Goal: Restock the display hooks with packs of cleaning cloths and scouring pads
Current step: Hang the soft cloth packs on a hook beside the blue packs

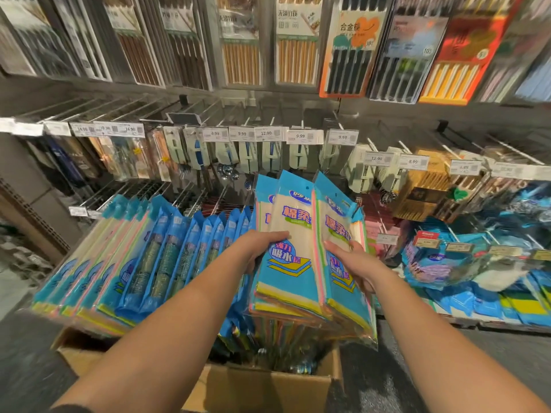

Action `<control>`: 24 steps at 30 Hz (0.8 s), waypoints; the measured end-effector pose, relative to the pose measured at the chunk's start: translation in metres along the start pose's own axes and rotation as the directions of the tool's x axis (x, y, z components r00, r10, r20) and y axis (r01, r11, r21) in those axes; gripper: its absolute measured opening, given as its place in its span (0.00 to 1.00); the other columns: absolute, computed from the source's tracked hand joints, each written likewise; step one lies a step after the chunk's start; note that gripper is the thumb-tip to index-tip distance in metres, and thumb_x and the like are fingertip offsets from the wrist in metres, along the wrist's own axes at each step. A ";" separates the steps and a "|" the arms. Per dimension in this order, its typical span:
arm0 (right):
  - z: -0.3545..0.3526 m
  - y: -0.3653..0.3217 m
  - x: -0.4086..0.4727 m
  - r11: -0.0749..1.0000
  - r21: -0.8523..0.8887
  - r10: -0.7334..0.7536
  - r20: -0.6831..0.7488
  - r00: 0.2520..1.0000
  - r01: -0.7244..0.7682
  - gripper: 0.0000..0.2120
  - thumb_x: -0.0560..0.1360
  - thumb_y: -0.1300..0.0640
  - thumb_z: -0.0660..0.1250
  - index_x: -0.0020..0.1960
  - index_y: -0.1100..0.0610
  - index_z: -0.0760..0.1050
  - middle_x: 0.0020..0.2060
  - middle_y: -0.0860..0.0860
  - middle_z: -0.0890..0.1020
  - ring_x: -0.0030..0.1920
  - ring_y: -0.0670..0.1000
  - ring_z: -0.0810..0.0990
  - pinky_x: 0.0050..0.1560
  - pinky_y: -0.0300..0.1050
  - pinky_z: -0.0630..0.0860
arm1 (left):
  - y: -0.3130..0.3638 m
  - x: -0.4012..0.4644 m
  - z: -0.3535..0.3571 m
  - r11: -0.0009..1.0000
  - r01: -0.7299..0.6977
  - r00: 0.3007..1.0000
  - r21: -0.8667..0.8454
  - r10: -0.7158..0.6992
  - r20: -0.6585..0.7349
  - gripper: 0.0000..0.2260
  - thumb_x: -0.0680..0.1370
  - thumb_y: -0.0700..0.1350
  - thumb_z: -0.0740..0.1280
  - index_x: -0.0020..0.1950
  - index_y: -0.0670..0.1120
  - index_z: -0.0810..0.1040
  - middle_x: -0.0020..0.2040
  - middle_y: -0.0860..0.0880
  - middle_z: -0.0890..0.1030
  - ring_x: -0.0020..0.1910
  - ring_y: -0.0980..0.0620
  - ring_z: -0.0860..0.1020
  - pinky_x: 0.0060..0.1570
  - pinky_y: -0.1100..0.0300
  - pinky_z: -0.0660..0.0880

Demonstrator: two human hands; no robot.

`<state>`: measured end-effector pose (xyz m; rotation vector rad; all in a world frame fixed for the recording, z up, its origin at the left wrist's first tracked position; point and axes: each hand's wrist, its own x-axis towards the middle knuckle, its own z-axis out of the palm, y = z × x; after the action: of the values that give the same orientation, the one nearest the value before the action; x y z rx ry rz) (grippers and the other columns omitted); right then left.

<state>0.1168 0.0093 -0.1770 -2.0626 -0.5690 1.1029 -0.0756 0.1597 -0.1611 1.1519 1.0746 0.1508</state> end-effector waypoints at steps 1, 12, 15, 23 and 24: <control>0.000 -0.003 -0.003 1.000 -0.031 -0.006 0.013 1.000 0.007 0.54 0.68 0.30 0.68 0.81 0.53 0.46 0.69 0.57 0.75 0.56 0.57 0.80 0.57 0.50 0.77 | 0.001 -0.002 0.001 1.000 -0.002 1.000 0.003 0.002 -0.010 0.17 0.75 0.49 0.77 0.57 0.40 0.81 0.47 0.41 0.87 0.38 0.44 0.86 0.38 0.51 0.84; 0.000 -0.044 -0.032 0.977 -0.103 -0.193 -0.056 0.980 0.187 0.64 0.55 0.20 0.67 0.81 0.47 0.47 0.77 0.55 0.64 0.71 0.59 0.70 0.69 0.54 0.69 | 0.015 -0.045 0.017 0.932 -0.302 0.946 -0.200 0.267 -0.184 0.18 0.74 0.40 0.76 0.58 0.43 0.70 0.49 0.39 0.85 0.38 0.44 0.86 0.40 0.49 0.84; -0.006 -0.056 -0.050 0.950 -0.173 -0.276 -0.090 0.957 0.258 0.70 0.46 0.14 0.63 0.80 0.44 0.46 0.79 0.56 0.59 0.75 0.60 0.64 0.74 0.60 0.64 | 0.018 -0.075 0.019 0.879 -0.394 0.914 -0.271 0.341 -0.222 0.20 0.74 0.39 0.76 0.60 0.42 0.70 0.52 0.38 0.85 0.41 0.42 0.86 0.42 0.47 0.84; -0.003 -0.035 -0.147 0.901 -0.257 -0.393 -0.140 0.909 0.350 0.62 0.56 0.21 0.66 0.80 0.44 0.43 0.78 0.57 0.56 0.76 0.61 0.61 0.74 0.62 0.62 | -0.034 -0.171 0.042 0.784 -0.505 0.863 -0.361 0.445 -0.240 0.16 0.77 0.39 0.72 0.61 0.44 0.72 0.49 0.42 0.86 0.44 0.43 0.86 0.40 0.51 0.83; 0.000 -0.023 -0.159 0.903 -0.251 -0.391 -0.150 0.908 0.347 0.60 0.59 0.23 0.68 0.80 0.44 0.43 0.78 0.56 0.56 0.77 0.60 0.60 0.74 0.61 0.62 | -0.046 -0.182 0.045 0.789 -0.502 0.864 -0.353 0.447 -0.230 0.16 0.77 0.40 0.72 0.61 0.44 0.72 0.49 0.41 0.86 0.43 0.43 0.86 0.39 0.52 0.83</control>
<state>0.0298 -0.0806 -0.0755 -2.1001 -0.9725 0.6268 -0.1561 0.0005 -0.0869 1.0199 0.7933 0.8284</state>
